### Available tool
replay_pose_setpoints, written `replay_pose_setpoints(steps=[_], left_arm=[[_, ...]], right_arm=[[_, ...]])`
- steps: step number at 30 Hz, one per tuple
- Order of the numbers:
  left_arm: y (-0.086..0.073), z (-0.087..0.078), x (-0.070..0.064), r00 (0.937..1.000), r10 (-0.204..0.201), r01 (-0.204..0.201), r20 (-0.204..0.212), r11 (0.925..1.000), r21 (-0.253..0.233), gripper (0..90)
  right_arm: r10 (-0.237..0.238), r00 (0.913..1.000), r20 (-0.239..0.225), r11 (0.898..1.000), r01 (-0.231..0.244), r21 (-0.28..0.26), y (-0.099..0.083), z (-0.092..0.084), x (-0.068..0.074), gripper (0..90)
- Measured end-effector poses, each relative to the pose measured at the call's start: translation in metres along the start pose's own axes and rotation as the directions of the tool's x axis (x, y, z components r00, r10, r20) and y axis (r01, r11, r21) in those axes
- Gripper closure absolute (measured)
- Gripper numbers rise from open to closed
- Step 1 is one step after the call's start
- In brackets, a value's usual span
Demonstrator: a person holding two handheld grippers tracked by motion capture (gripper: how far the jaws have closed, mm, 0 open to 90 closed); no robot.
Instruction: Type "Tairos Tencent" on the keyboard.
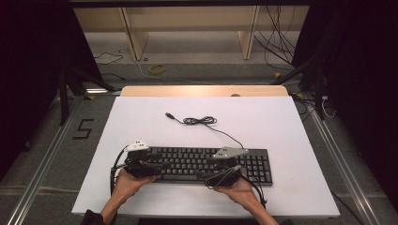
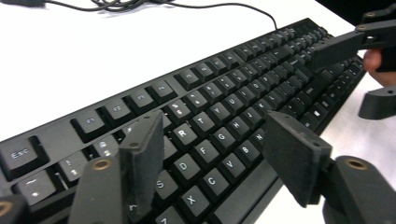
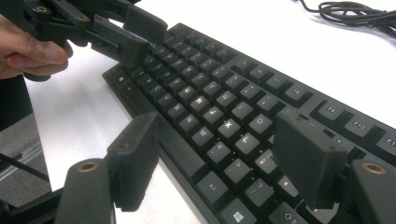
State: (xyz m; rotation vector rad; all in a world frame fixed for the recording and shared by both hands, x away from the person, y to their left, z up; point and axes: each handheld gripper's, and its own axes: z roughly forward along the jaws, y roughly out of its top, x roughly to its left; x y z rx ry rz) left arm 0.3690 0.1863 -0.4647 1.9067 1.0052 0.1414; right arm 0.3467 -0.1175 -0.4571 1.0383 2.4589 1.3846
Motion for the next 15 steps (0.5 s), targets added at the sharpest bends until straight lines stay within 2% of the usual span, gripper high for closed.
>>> replay_pose_setpoints(steps=[7,15], left_arm=[[0.0015,0.0005,0.0023,0.9994,-0.003,0.003,-0.035,1.0000,-0.002,29.4],[0.0040,0.0004,0.0073,0.9982,-0.020,0.019,-0.057,0.9997,-0.013,26.8]], right_arm=[[-0.001,1.0000,-0.002,1.000,0.001,0.001,-0.0001,0.0002,0.0000,32.2],[0.003,1.0000,-0.007,1.000,-0.003,0.002,-0.0002,0.0006,0.0008,31.7]])
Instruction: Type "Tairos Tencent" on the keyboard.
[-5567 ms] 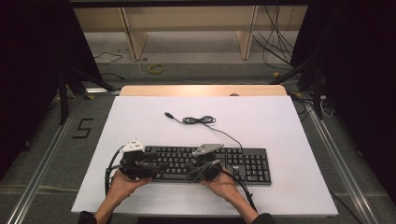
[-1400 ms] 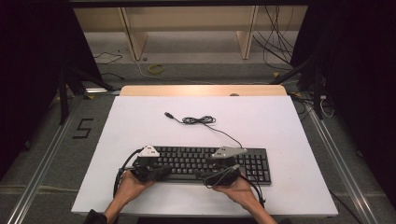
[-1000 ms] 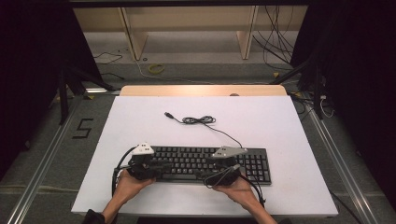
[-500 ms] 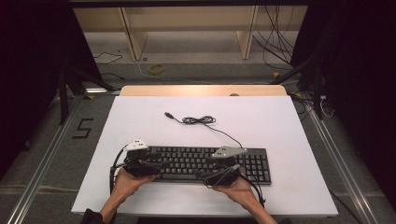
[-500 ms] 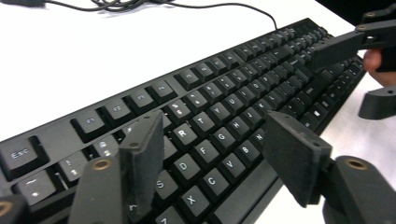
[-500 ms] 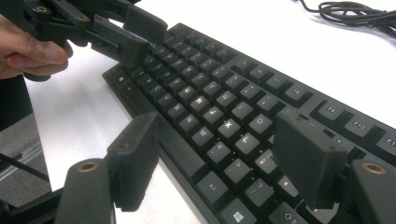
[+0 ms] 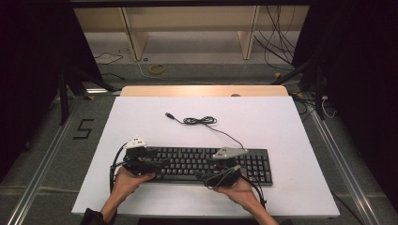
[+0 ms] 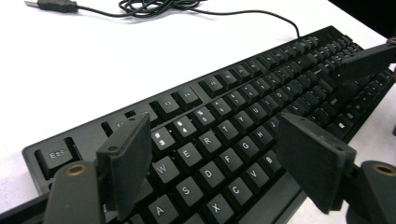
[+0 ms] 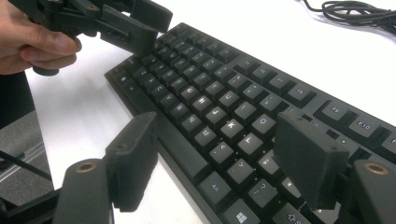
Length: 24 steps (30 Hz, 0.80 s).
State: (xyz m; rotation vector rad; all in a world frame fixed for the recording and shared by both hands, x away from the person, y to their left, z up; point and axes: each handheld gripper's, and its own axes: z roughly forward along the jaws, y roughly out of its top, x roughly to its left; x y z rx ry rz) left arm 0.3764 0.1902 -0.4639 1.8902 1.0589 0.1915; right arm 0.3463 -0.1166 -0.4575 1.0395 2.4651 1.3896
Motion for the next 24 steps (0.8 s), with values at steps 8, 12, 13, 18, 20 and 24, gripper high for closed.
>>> replay_pose_setpoints(steps=[8,12,13,18,20,24], left_arm=[[0.0017,0.0007,0.0044,0.9999,-0.007,0.007,-0.008,1.0000,0.001,32.7],[0.0020,0.0015,0.0061,0.9998,-0.009,0.009,-0.018,0.9999,0.010,40.9],[0.0020,0.0016,0.0064,0.9998,-0.006,0.007,-0.017,0.9999,0.013,44.2],[0.0024,0.0021,0.0064,0.9993,0.005,-0.004,-0.037,0.9998,0.019,59.6],[0.0031,0.0021,0.0070,0.9992,0.010,-0.009,-0.039,0.9998,0.017,65.7],[0.0043,0.0033,0.0073,0.9989,0.021,-0.020,-0.041,0.9995,0.025,74.9]], right_arm=[[-0.004,1.0000,-0.005,1.000,0.004,-0.001,-0.0003,0.0009,0.0006,31.5],[-0.002,1.0000,-0.004,1.000,0.002,0.001,-0.0005,0.0013,0.0006,31.5],[-0.002,1.0000,-0.004,1.000,0.002,0.003,-0.0005,0.0013,0.0005,31.5],[-0.001,1.0000,-0.005,1.000,0.001,0.002,-0.0007,0.0022,0.0010,31.5],[-0.004,1.0000,-0.008,1.000,0.004,0.001,-0.0007,0.0024,0.0014,31.6],[-0.004,0.9999,-0.009,1.000,0.004,0.003,-0.0005,0.0024,0.0025,31.5]])
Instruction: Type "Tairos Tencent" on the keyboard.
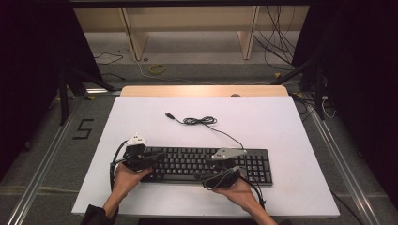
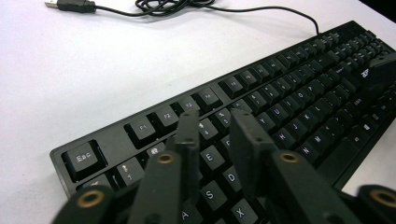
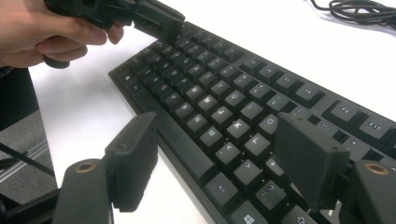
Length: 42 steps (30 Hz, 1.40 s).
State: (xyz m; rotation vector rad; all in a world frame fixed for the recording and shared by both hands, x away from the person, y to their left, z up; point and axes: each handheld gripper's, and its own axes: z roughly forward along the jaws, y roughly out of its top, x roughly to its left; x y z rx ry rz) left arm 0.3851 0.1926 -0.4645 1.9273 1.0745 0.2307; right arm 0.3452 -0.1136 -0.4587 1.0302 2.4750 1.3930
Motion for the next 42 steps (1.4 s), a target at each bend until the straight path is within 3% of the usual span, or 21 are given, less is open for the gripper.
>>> replay_pose_setpoints(steps=[11,21,29,31,41,42], left_arm=[[0.000,0.009,-0.003,0.9995,0.031,-0.031,-0.001,0.9982,0.051,89.1],[-0.001,0.019,-0.006,0.9988,0.050,-0.049,-0.005,0.9926,0.111,89.3],[-0.001,0.021,-0.006,0.9989,0.045,-0.044,-0.009,0.9919,0.119,89.4],[-0.002,0.023,-0.006,0.9988,0.048,-0.046,-0.011,0.9890,0.141,89.4],[-0.002,0.022,-0.006,0.9991,0.040,-0.037,-0.015,0.9912,0.127,89.1],[-0.002,0.021,-0.006,0.9992,0.037,-0.035,-0.014,0.9919,0.122,86.0]], right_arm=[[-0.002,1.0000,-0.002,1.000,0.002,0.000,0.000,0.000,0.001,31.6],[-0.003,1.0000,-0.003,1.000,0.003,-0.001,0.000,0.000,0.001,31.5],[-0.005,1.0000,-0.003,1.000,0.005,0.001,0.000,0.001,0.001,31.6],[-0.007,1.0000,-0.002,1.000,0.007,0.001,0.000,0.001,0.002,31.6],[-0.010,0.9999,-0.001,1.000,0.010,-0.005,0.001,-0.001,0.002,31.6],[-0.009,1.0000,-0.001,1.000,0.009,-0.004,0.001,-0.001,0.002,31.6]])
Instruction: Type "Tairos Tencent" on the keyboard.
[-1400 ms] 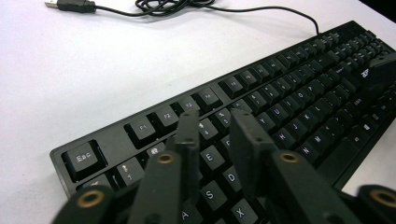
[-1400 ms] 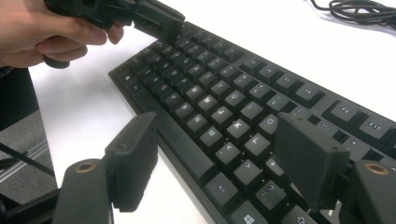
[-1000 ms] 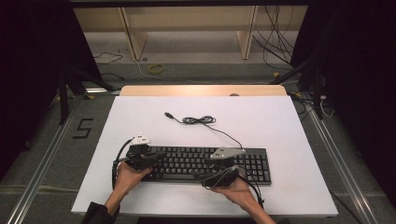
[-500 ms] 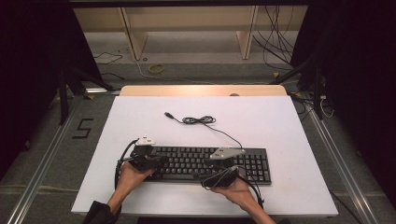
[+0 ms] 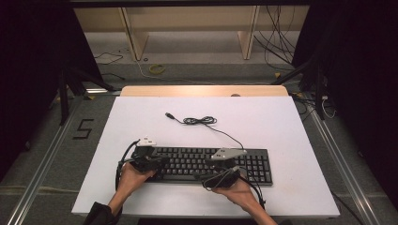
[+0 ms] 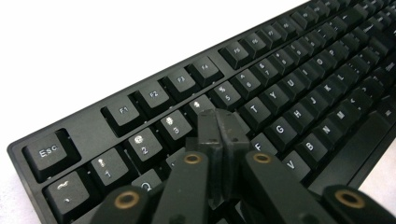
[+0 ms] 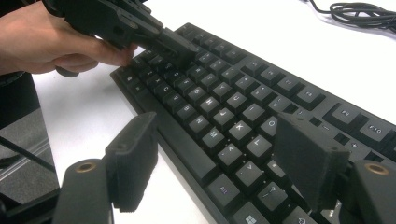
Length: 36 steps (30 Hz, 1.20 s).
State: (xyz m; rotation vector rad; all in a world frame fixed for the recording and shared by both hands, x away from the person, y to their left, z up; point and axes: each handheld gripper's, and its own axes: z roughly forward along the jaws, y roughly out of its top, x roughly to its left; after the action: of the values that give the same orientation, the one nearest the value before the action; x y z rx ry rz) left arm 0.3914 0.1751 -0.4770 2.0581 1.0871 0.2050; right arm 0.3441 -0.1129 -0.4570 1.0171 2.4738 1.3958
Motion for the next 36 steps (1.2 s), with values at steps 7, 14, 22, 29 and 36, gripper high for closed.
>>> replay_pose_setpoints(steps=[7,14,22,29,36], left_arm=[[0.003,-0.008,-0.003,0.9998,-0.005,0.006,0.020,0.9994,-0.034,78.9],[0.003,-0.012,-0.006,0.9987,-0.012,0.014,0.049,0.9990,-0.042,67.0],[0.004,-0.014,-0.008,0.9969,-0.020,0.025,0.076,0.9975,-0.066,47.9],[0.003,-0.019,-0.009,0.9951,-0.040,0.049,0.091,0.9940,-0.098,37.4],[0.003,-0.022,-0.008,0.9955,-0.045,0.055,0.084,0.9910,-0.122,32.7]], right_arm=[[0.000,1.0000,0.002,1.000,0.000,0.000,0.000,0.000,0.000,31.6],[0.001,1.0000,0.003,1.000,-0.001,-0.005,0.001,0.000,0.000,31.8],[-0.001,1.0000,0.004,1.000,0.001,-0.007,0.001,0.002,0.001,32.3],[-0.006,1.0000,0.001,1.000,0.006,-0.007,0.004,0.005,0.004,36.3],[-0.013,0.9998,0.016,1.000,0.013,0.012,0.008,0.012,0.008,50.8]])
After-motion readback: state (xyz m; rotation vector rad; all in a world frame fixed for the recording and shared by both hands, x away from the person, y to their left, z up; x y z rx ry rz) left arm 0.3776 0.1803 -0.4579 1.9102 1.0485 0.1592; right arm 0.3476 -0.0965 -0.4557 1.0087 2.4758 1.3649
